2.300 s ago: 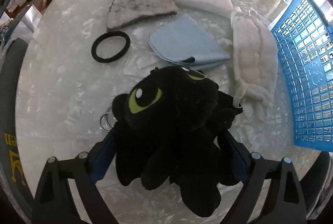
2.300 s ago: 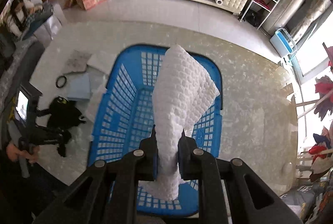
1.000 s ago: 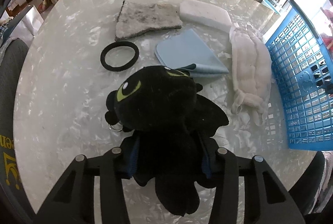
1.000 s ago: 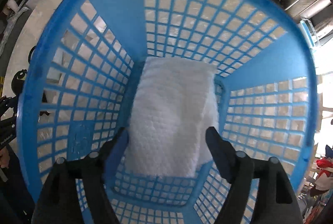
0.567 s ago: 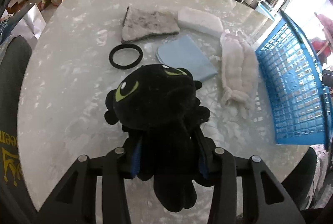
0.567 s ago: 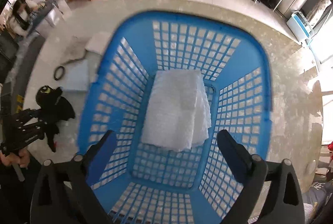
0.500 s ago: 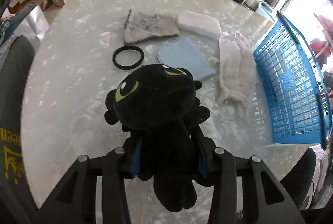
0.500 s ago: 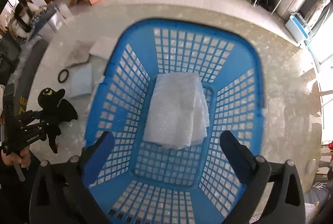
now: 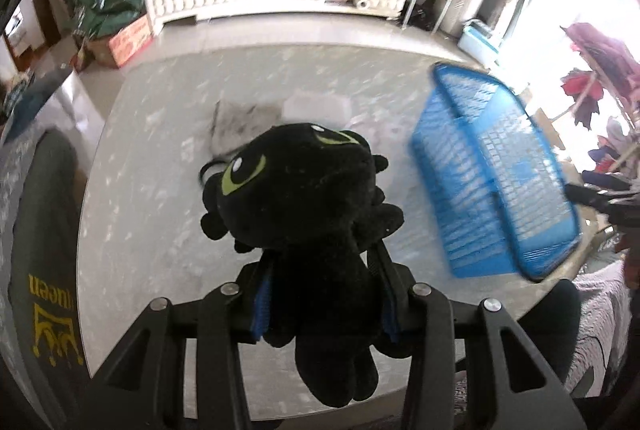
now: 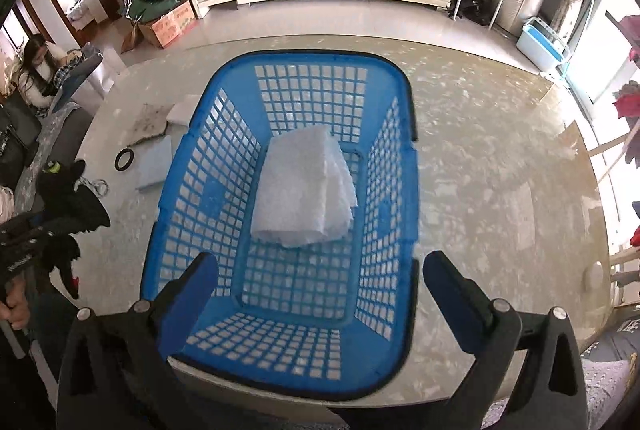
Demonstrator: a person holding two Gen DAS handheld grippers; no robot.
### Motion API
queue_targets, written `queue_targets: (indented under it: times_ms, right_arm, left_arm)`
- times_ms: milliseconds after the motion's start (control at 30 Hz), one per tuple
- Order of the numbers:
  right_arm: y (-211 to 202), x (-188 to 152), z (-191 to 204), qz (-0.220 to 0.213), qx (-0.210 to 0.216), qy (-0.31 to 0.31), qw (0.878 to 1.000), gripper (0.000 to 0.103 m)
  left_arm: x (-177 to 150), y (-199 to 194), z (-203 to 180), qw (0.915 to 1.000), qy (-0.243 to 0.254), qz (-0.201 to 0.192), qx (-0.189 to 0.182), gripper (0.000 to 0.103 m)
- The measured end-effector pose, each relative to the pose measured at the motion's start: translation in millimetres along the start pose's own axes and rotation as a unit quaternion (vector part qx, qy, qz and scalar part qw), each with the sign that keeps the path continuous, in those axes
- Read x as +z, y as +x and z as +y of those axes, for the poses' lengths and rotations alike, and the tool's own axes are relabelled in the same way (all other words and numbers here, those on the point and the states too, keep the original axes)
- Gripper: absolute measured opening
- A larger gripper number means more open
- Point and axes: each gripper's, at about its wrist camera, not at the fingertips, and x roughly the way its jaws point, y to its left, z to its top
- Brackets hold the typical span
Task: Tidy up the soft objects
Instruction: 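Lift the black plush toy with the left gripper and carry it over the basket, then lower the plush toy onto the pad in the basket and open the left gripper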
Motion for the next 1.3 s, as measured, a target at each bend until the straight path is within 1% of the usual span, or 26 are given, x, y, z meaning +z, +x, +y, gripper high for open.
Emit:
queue_targets:
  times_ms: [133, 300, 467, 600, 767, 900, 1000, 1100, 1200, 1300]
  right_arm:
    - [0, -13, -8, -0.008, 0.003, 0.009, 1.000, 0.103]
    - [-3, -24, -13, -0.024, 0.000, 0.015, 1.000, 0.103]
    - [-7, -33, -21, -0.036, 0.006, 0.017, 0.999, 0.103]
    - [-7, -35, -32, -0.037, 0.019, 0.028, 0.999, 0.103]
    - [-5, -34, -41, -0.038, 0.026, 0.036, 0.998, 0.102]
    - [-5, -35, -48, -0.041, 0.030, 0.043, 0.998, 0.103]
    - [-4, -35, -52, -0.042, 0.034, 0.048, 0.997, 0.103]
    - [-1, -35, -55, -0.040, 0.034, 0.050, 0.997, 0.102]
    - [3, -35, -59, -0.037, 0.037, 0.056, 0.997, 0.103]
    - [7, -34, -61, -0.033, 0.039, 0.058, 0.997, 0.102]
  left_arm:
    - [13, -15, -31, 0.9995, 0.025, -0.012, -0.015, 0.041]
    - [31, -26, -71, 0.9975, 0.060, -0.020, -0.031, 0.041]
    - [49, -21, -113, 0.9934, 0.107, -0.023, -0.035, 0.041]
    - [61, -9, -142, 0.9884, 0.143, -0.018, -0.048, 0.041]
    - [67, 11, -174, 0.9781, 0.200, -0.007, -0.055, 0.041]
    - [72, 26, -187, 0.9702, 0.234, -0.002, -0.063, 0.041]
    - [68, 39, -192, 0.9612, 0.266, 0.006, -0.075, 0.041]
    - [64, 52, -201, 0.9539, 0.288, 0.023, -0.082, 0.041]
    - [61, 63, -205, 0.9487, 0.301, 0.036, -0.090, 0.041]
    - [55, 73, -210, 0.9434, 0.316, 0.041, -0.091, 0.041]
